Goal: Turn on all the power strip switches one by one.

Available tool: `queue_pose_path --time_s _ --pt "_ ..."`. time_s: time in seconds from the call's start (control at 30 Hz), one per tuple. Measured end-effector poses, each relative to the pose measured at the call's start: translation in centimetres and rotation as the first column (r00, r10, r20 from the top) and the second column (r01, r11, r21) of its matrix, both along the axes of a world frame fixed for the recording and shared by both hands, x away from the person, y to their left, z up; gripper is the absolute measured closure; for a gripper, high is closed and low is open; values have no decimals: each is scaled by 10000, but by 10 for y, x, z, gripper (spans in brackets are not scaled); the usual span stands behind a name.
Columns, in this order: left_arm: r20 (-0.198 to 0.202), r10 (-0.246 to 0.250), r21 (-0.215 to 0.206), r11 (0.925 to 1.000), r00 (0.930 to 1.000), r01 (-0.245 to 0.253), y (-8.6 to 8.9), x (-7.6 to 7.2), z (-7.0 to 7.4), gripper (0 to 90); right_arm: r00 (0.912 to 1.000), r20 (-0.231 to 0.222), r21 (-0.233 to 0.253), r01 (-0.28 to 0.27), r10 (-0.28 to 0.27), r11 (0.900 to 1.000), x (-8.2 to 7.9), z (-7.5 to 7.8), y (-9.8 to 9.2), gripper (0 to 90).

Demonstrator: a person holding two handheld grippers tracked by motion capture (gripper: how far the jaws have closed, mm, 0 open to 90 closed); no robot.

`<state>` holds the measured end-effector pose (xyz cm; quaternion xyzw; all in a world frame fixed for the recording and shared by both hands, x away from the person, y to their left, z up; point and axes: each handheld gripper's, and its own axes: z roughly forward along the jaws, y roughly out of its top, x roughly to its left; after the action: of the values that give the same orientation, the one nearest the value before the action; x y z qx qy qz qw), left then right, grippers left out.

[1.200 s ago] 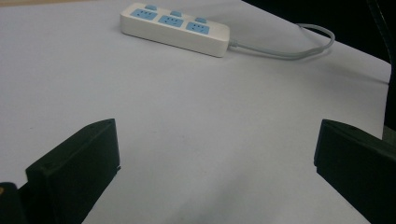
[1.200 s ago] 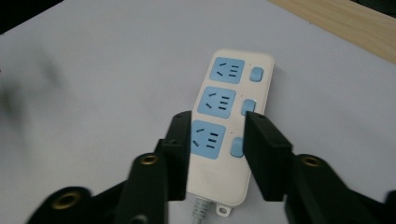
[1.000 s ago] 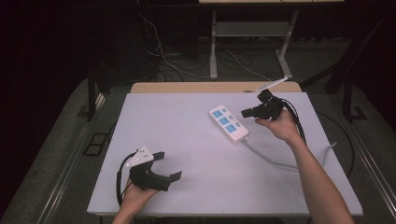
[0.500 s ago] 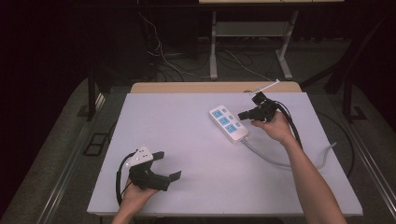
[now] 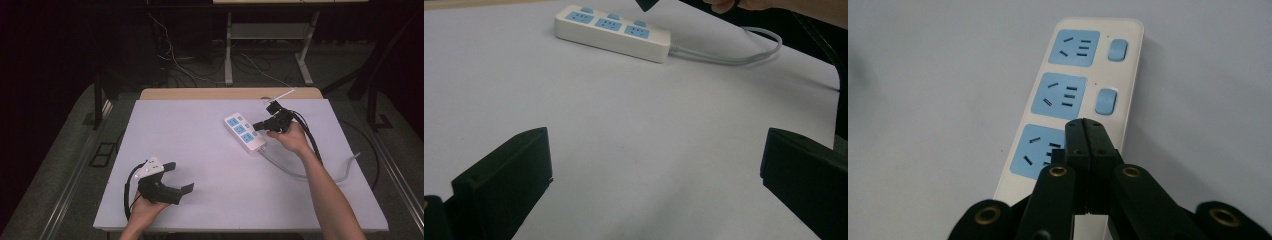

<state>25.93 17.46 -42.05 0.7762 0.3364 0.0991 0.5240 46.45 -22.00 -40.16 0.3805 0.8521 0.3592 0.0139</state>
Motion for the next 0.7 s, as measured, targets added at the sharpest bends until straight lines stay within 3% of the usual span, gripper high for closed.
queue_pose_path --time_s 0.3,0.43,0.5,0.7 --pt "27 -5 12 10000 10000 5 1 0 0 0 9999 -147 -391 8 -13 9992 4 -11 3 900" --pt "-11 5 9 10000 10000 -5 1 0 0 0 9998 -189 -154 10 -13 9999 5 -14 2 900" --pt "-5 -23 21 10000 10000 23 0 0 0 0 9999 0 -487 -102 102 9988 4 -13 4 900" --pt "-16 -135 113 9998 9999 135 -3 0 -1 0 9997 179 -756 -168 182 9970 2 -14 7 900"
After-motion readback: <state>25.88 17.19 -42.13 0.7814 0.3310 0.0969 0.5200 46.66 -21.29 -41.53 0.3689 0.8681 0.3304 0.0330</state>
